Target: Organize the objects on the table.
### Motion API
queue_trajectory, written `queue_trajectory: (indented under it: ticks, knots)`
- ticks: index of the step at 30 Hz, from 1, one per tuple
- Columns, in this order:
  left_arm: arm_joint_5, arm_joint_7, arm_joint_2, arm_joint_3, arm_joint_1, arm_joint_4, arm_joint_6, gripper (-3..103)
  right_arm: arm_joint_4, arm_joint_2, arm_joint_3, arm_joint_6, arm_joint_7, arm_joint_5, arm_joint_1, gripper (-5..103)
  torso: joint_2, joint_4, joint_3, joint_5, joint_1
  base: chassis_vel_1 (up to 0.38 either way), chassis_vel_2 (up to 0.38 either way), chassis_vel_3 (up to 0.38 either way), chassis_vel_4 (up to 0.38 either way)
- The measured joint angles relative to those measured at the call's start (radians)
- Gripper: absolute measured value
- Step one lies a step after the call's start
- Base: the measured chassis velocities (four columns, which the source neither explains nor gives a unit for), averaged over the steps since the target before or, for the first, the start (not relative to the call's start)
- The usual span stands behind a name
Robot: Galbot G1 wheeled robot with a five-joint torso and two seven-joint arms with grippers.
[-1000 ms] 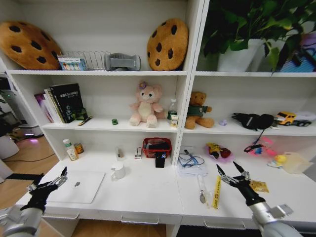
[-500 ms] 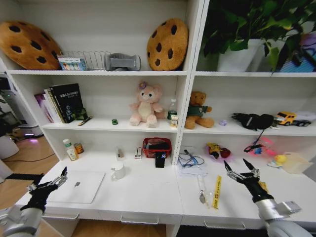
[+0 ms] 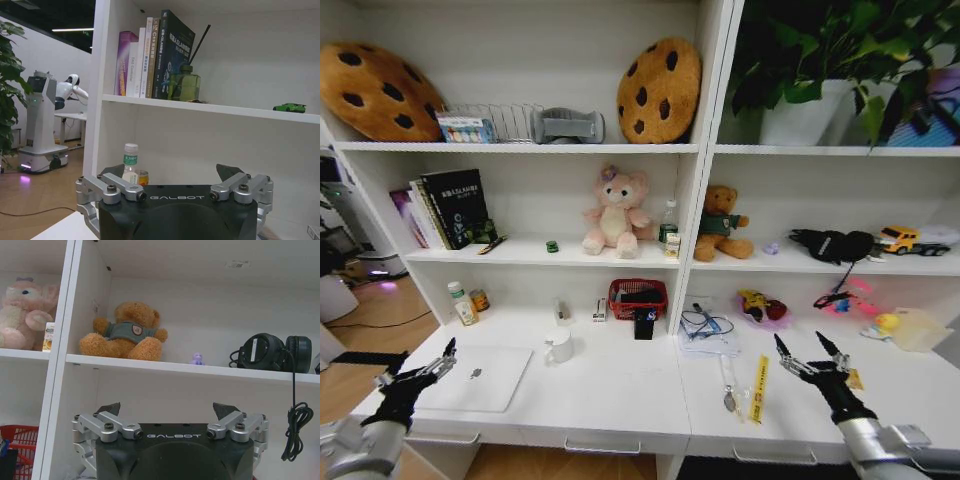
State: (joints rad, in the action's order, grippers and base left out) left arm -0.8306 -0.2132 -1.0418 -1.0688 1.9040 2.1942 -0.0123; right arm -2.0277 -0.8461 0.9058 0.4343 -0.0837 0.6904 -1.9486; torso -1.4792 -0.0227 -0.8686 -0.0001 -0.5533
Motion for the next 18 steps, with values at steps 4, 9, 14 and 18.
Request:
queue_trajectory:
  ticks: [4, 9, 14, 18]
  knots:
    - [0.0, 0.0, 0.0, 0.0, 0.0, 0.0, 0.0, 100, 0.013, 0.0, 0.001, 0.005, -0.002, 0.0, 0.003, 100, 0.0, 0.0, 0.0, 0.0, 0.0, -0.03, -0.029, 0.03, 0.024]
    - [0.0, 0.0, 0.0, 0.0, 0.0, 0.0, 0.0, 100, 0.021, 0.001, -0.001, 0.003, -0.015, -0.007, 0.007, 100, 0.0, -0.0001, 0.0, 0.0, 0.0, -0.087, -0.067, 0.05, 0.065]
    - [0.0, 0.0, 0.0, 0.0, 0.0, 0.0, 0.0, 100, 0.032, 0.001, -0.007, 0.002, -0.03, -0.015, 0.014, 100, 0.0, -0.0002, 0.0, 0.0003, 0.0, -0.056, -0.062, 0.035, 0.055]
    - [0.0, 0.0, 0.0, 0.0, 0.0, 0.0, 0.0, 100, 0.057, 0.0, -0.016, 0.002, -0.059, -0.031, 0.023, 100, 0.0, -0.0001, 0.0, 0.0002, 0.0, 0.0, 0.0, 0.0, 0.0]
